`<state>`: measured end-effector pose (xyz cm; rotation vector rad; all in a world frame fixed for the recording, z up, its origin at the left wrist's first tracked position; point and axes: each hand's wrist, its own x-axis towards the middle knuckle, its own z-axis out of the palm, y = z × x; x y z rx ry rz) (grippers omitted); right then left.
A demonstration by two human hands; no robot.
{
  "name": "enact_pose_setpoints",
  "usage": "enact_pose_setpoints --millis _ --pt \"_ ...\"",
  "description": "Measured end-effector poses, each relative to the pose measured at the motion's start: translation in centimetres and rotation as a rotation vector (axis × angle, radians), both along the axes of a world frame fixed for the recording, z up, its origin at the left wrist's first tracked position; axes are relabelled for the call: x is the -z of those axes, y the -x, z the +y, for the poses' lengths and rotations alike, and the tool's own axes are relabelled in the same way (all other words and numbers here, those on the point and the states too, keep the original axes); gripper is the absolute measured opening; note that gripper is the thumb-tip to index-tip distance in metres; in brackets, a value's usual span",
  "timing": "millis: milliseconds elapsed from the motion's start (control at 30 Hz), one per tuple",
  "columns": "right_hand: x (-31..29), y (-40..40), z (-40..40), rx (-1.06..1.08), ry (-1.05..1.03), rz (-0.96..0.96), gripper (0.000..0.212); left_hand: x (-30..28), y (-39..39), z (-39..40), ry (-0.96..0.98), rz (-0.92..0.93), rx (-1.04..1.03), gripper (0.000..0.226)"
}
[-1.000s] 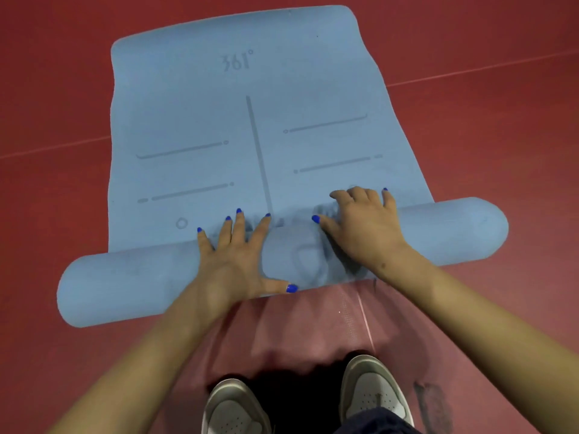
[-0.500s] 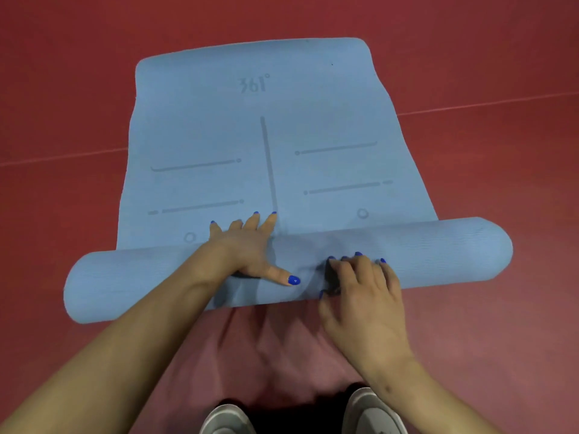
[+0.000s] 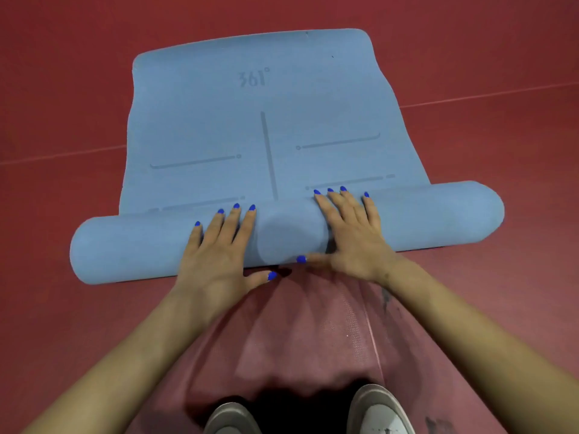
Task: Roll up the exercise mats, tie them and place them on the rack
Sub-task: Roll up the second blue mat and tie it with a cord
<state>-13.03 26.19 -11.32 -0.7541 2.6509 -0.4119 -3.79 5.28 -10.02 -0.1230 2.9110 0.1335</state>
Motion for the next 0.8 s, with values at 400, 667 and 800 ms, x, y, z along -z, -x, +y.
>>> enact_pose_setpoints --millis 400,667,800 --pt "-1.5 3.1 -1.7 -0.118 -0.262 0.081 0.120 1.1 5.2 -1.4 0.187 -0.067 0.027 0.134" --pt "-0.1 5.3 -2.6 -0.145 -0.333 0.225 0.136 0.8 8.9 -3.1 0.185 -0.126 0.108 0.133" --pt "-0.5 7.1 -2.9 -0.239 -0.380 0.287 0.126 -0.2 10.9 -4.2 0.228 -0.234 0.173 0.127"
